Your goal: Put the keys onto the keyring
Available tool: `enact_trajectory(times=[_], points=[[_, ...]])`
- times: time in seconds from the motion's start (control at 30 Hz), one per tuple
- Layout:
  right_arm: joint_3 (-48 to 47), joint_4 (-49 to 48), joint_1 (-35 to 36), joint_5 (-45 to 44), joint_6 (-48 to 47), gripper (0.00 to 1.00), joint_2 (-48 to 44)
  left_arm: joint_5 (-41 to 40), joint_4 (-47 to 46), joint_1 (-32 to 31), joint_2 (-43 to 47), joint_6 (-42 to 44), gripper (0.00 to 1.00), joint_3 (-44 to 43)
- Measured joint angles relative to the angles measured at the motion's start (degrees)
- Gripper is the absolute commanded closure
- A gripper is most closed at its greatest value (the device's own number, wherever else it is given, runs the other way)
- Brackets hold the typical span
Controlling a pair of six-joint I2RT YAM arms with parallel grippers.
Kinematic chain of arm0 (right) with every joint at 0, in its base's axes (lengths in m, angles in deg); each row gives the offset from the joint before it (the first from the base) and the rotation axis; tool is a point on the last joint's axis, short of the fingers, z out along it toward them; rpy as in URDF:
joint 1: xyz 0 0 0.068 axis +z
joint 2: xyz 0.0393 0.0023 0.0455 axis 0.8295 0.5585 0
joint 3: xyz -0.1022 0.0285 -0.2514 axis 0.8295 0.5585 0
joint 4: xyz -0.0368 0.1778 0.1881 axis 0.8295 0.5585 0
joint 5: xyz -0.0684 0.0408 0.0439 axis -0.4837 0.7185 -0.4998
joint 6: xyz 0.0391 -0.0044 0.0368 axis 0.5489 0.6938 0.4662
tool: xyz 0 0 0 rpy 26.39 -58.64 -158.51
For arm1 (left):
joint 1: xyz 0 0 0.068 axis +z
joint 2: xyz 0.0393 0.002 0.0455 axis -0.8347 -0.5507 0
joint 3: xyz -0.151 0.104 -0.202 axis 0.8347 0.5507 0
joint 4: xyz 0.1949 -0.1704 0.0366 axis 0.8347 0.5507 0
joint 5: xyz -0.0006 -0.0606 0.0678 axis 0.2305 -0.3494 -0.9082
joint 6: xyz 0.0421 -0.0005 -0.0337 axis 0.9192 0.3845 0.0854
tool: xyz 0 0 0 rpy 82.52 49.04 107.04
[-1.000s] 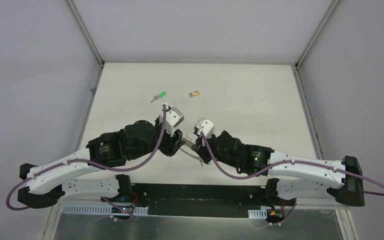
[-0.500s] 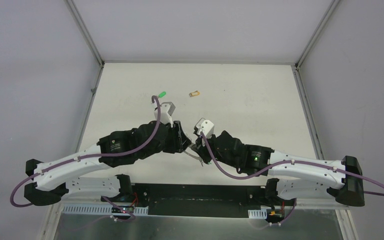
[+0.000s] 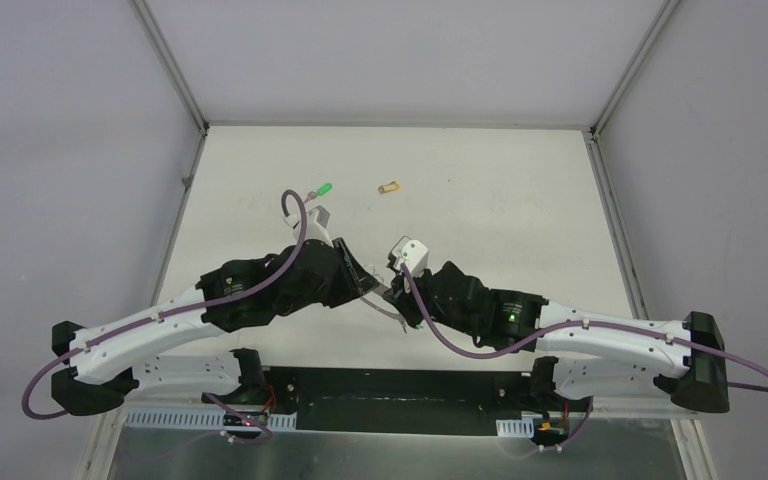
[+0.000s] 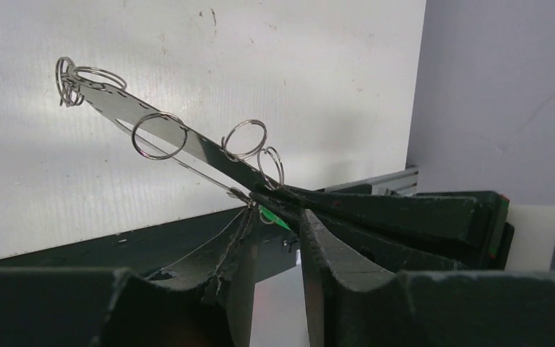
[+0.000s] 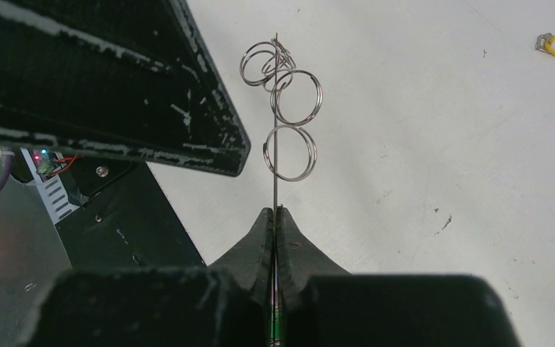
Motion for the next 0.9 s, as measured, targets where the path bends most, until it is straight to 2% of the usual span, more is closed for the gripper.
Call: enact_trajectory(times=[0.2,0.53,0.8,0.9], points=[[0.0,0.0,0.0,0.0,0.0,1.0,0.0,0.3,0.3,2.8,0.0,-4.6,0.71,0.3],[0.0,0.0,0.0,0.0,0.0,1.0,0.0,3.9,0.2,6.3,-2.7,-6.4,0.72,0.3],[0.0,0.0,0.0,0.0,0.0,1.0,0.0,5.2,-0.7,6.7,-3.1,-6.8,0.79,0.9],[0.0,0.5,0.0,-0.1,0.0,1.0,0.0,5.8,-1.2,6.7,-3.1,-7.3,0.88,1.3]])
